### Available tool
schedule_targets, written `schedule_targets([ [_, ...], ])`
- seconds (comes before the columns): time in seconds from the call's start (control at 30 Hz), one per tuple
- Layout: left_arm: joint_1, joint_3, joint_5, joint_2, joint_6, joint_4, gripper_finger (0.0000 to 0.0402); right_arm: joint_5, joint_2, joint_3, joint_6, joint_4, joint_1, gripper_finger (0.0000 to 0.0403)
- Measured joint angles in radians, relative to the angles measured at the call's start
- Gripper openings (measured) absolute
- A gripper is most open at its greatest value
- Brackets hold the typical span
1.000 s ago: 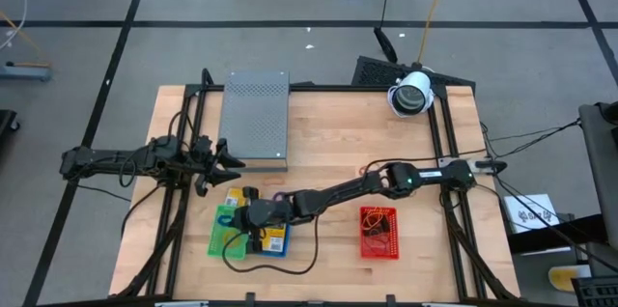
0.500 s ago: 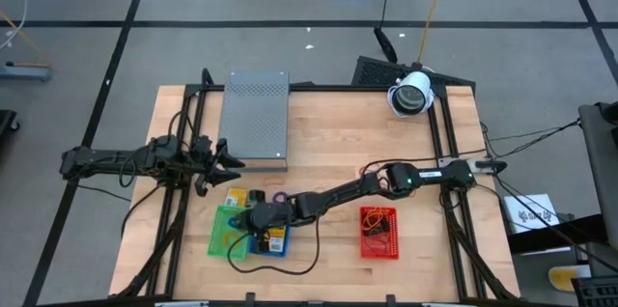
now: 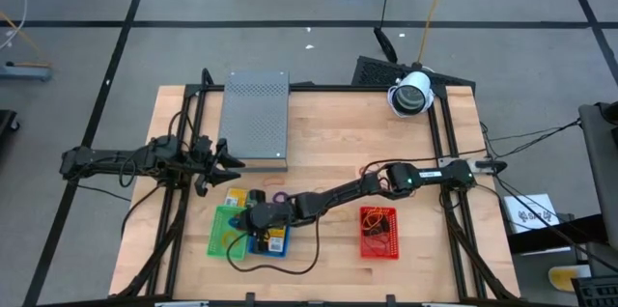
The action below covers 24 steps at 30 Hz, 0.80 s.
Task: Pick & Place Office Desk Supplies
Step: Put the blue spring rubberband into the green bin, then put the orange spring rubberband into the green bin
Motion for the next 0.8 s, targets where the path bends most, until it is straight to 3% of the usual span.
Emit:
schedule_targets([
  [0.37,0.000,0.000,0.000,0.000,0.000,0.000,0.0186,0.001,0.000,0.000,0.039,0.008,0.017,0.0065],
  [0.57,0.000,0.000,0.000,0.000,0.000,0.000,0.0186,0.002,-0.007,0.000,0.037,0.095,0.035,0.0066],
  [0.8,0.000,0.000,0.000,0.000,0.001,0.000,0.0186,0.002,-0.065,0.001,-0.035,0.101,0.057,0.0066],
])
